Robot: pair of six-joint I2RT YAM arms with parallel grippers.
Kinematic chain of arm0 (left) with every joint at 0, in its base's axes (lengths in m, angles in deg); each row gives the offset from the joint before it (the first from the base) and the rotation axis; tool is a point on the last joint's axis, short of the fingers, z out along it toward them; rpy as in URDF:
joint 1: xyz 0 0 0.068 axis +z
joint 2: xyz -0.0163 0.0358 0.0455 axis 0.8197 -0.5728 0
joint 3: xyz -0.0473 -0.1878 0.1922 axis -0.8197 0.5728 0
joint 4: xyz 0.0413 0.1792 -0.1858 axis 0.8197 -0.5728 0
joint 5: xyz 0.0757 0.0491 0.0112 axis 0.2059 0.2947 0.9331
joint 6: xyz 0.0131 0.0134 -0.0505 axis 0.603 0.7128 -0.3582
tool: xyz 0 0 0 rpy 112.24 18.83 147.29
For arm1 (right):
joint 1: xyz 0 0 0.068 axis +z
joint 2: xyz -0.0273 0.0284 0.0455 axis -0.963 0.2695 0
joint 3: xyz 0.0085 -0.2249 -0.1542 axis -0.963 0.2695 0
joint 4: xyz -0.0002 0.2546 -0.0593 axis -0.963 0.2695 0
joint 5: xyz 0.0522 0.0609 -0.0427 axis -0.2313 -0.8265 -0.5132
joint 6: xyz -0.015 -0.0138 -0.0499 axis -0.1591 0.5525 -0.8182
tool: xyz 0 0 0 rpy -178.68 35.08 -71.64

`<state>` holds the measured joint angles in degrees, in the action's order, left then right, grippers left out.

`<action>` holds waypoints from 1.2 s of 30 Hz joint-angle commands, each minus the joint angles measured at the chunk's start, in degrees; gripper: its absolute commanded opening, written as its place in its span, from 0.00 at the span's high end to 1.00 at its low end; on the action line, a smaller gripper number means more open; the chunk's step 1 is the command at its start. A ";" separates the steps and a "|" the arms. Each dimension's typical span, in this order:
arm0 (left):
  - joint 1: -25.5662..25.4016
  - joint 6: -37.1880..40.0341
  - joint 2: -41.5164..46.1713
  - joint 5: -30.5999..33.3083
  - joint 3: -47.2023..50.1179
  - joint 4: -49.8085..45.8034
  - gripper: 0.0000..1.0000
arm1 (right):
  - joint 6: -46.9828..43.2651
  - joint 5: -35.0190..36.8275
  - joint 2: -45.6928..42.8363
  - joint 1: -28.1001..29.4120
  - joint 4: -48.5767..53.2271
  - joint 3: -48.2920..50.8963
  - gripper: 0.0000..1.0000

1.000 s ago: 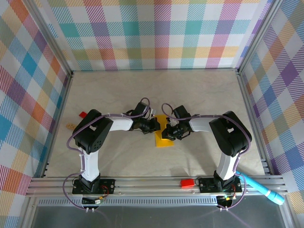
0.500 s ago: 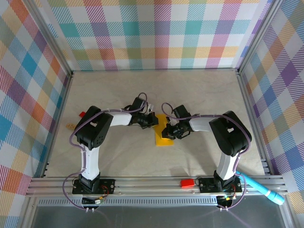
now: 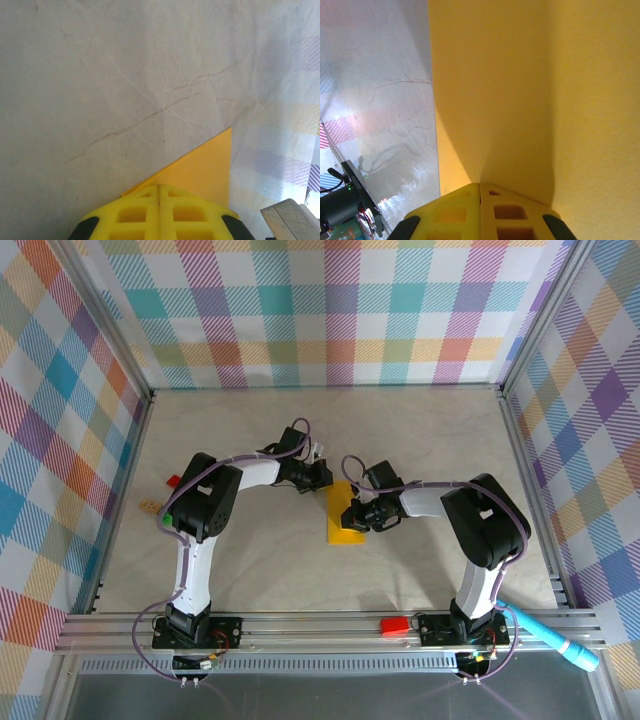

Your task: Fold a paper plane with a square sheet of paper (fold left side to right side)

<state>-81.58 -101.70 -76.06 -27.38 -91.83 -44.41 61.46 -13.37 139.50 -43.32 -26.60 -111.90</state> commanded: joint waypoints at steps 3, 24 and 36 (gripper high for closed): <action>3.06 2.58 -3.13 6.76 -2.85 -0.37 1.00 | 1.80 4.24 2.52 0.18 9.10 3.99 1.00; 3.13 2.89 11.70 5.23 8.10 1.01 1.00 | 6.85 1.54 1.52 0.15 3.18 4.56 1.00; -5.61 -0.64 15.54 2.96 15.32 4.63 1.00 | 6.69 2.12 2.05 0.15 2.84 4.43 1.00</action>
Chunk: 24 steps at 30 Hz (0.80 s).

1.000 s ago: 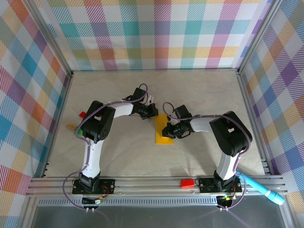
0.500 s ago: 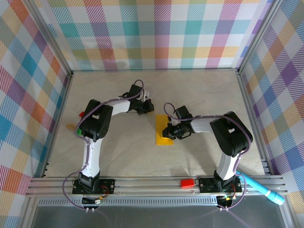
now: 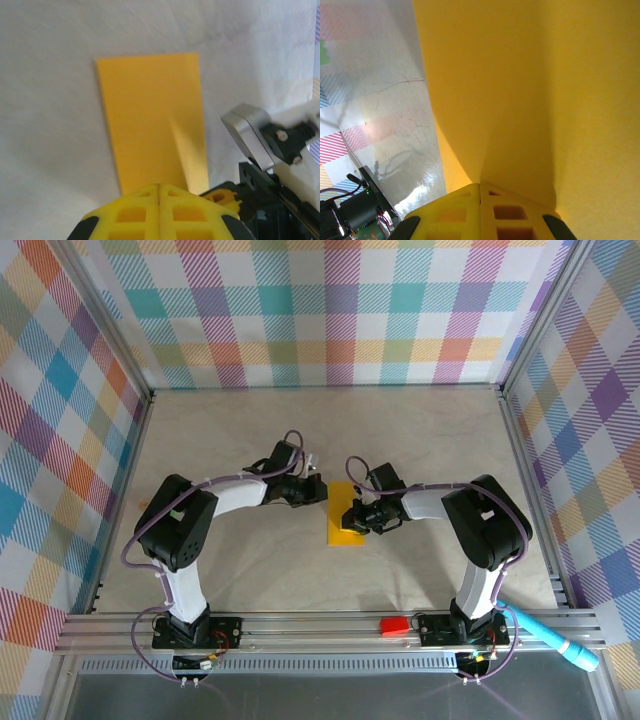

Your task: Fold a paper plane with a square sheet of paper (fold left side to right side)

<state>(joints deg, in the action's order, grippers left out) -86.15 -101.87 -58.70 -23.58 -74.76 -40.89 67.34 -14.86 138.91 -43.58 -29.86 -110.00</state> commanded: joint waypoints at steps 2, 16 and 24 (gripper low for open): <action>-1.50 0.13 -3.96 -0.76 -3.65 0.03 1.00 | 0.64 3.54 2.73 0.41 6.17 2.40 1.00; -2.30 0.84 -8.17 3.45 -3.22 -0.77 1.00 | 0.17 1.87 2.12 0.42 7.49 -1.15 0.88; -2.75 1.98 -6.50 3.47 0.00 -1.29 1.00 | -0.96 2.09 -4.82 -0.08 11.77 -5.52 0.72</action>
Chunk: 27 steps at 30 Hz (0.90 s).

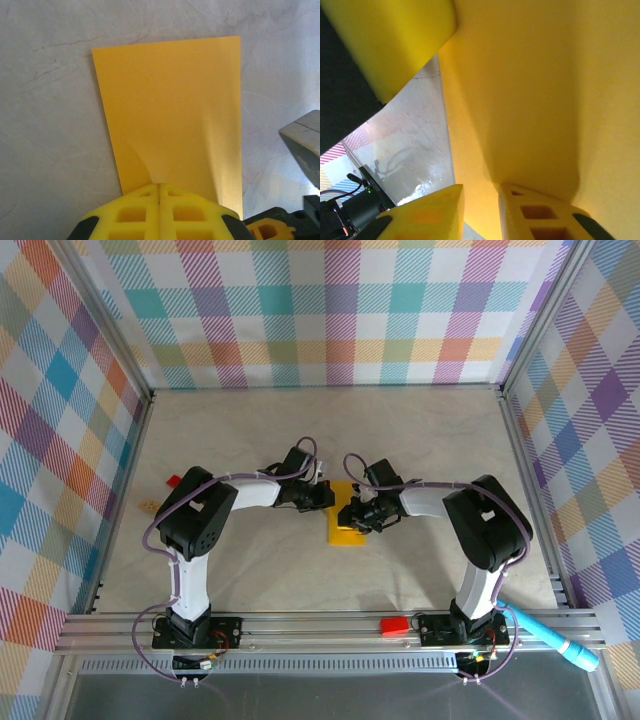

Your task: Fold a paper plane with a square sheet of paper (fold left side to right side)

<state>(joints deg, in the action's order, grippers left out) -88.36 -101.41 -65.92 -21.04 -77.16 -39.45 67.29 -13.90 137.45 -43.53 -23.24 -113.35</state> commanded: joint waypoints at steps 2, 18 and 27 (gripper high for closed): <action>-0.62 1.22 1.29 0.68 3.21 -2.43 1.00 | -2.37 1.53 -5.22 -0.96 7.95 -2.46 0.69; -0.98 -2.52 2.87 -0.30 6.75 1.37 1.00 | -3.36 0.73 -14.47 -4.46 15.07 8.53 0.63; -1.06 -2.59 2.80 -0.39 6.71 1.84 1.00 | -2.51 0.13 -10.33 -4.03 11.11 9.12 0.63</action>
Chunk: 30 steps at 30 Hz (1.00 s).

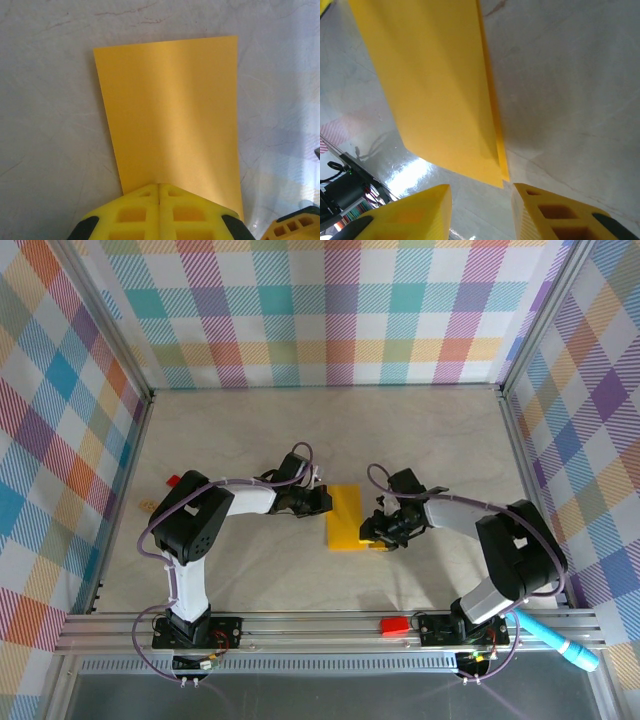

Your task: Fold a paper plane with a square sheet of paper (fold left side to right side)

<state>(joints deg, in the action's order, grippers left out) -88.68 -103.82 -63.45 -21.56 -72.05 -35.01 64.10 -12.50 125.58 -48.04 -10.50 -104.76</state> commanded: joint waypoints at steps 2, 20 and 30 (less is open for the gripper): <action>-0.74 -0.29 0.27 0.14 1.56 -2.65 1.00 | 0.92 -1.47 2.24 0.70 -2.57 0.59 0.63; -0.82 -0.20 0.22 0.05 1.70 -2.95 1.00 | 1.83 -0.77 2.77 1.71 -6.97 0.10 0.67; -0.88 -0.20 0.04 0.05 1.75 -3.04 1.00 | 2.30 -0.05 0.86 1.64 -5.03 -1.05 0.68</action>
<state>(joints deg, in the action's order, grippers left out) -88.68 -103.82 -63.45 -21.56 -72.05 -35.01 65.81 -12.80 128.03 -46.62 -16.07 -104.76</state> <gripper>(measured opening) 0.049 0.321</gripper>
